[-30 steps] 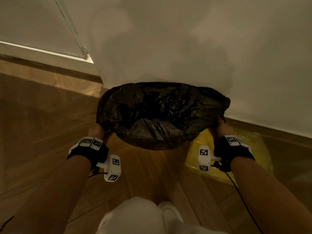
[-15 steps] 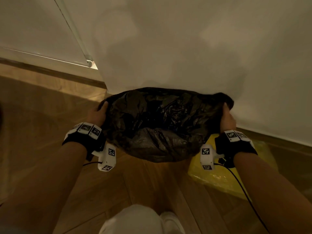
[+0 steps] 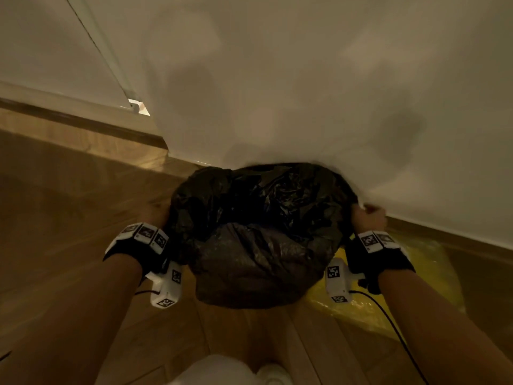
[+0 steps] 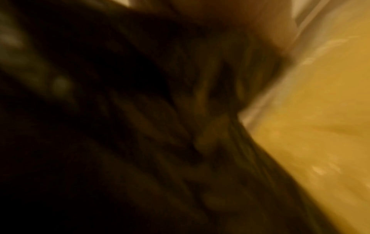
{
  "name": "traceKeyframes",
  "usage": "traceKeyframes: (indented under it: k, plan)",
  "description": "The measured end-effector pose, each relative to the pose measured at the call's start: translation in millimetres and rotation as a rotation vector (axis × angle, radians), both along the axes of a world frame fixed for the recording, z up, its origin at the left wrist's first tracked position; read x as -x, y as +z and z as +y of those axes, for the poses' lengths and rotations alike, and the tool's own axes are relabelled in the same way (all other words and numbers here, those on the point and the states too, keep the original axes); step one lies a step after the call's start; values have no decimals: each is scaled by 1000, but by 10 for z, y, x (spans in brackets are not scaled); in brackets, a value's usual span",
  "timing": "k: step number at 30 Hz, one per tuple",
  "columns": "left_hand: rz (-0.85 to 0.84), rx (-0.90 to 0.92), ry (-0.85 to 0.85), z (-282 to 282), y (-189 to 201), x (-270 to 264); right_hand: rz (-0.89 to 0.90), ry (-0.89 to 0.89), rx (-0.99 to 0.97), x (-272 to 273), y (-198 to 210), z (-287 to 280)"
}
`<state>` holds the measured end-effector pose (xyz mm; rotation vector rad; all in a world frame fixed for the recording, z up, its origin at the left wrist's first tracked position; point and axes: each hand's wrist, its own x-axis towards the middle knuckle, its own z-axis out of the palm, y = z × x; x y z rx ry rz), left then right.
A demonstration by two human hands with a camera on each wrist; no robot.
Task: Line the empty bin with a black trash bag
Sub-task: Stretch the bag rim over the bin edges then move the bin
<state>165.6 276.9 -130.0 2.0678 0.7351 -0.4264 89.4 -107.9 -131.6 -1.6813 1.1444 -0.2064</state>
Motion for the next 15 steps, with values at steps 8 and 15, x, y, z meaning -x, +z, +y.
traceKeyframes:
  k: [8,15]
  plan:
    - [-453,125,-213,-272,771,-98,-397,640,331,-280,804,497]
    - [-434,-147,-823,-660,998,-34,32,1186,755,-329,993,749]
